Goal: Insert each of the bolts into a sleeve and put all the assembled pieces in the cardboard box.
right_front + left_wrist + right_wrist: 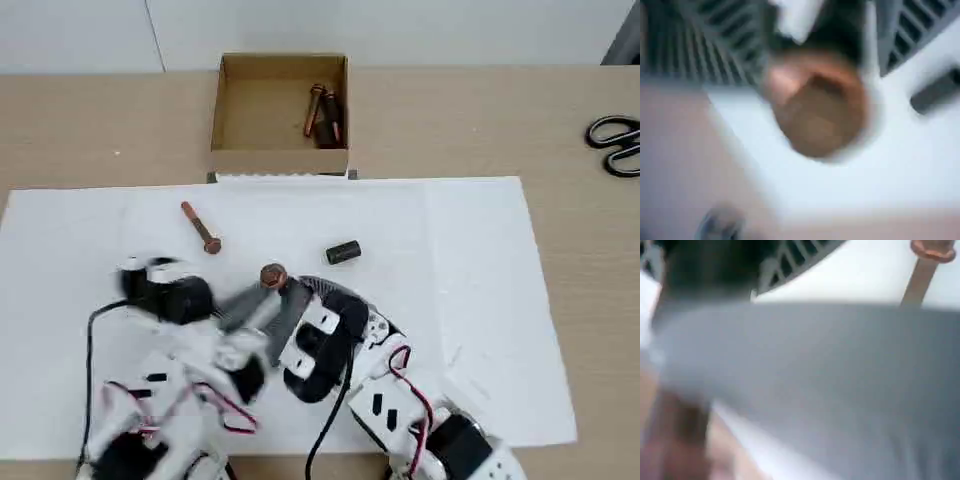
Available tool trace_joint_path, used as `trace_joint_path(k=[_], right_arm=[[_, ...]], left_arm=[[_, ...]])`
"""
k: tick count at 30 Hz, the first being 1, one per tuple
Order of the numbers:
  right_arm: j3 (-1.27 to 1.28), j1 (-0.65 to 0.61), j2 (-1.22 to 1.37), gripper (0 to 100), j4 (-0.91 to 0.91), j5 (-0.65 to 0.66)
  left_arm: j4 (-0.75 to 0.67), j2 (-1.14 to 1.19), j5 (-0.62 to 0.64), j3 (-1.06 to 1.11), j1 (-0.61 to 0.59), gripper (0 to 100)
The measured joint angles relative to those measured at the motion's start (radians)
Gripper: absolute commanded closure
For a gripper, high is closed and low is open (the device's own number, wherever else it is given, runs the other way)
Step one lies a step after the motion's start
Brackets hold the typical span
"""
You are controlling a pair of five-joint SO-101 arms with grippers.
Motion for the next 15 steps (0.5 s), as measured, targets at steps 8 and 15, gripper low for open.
trace_joint_path(k=[8,15], right_arm=[[-0.003,0.003,0.002,99.5,-0.008,0.0],[0.017,0.0,-0.005,99.5,-0.018,0.006]], left_arm=[[0.003,-0.002,0.003,-0.011,-0.005,79],[0.003,0.002,-0.04,-0.101,-0.098,81]])
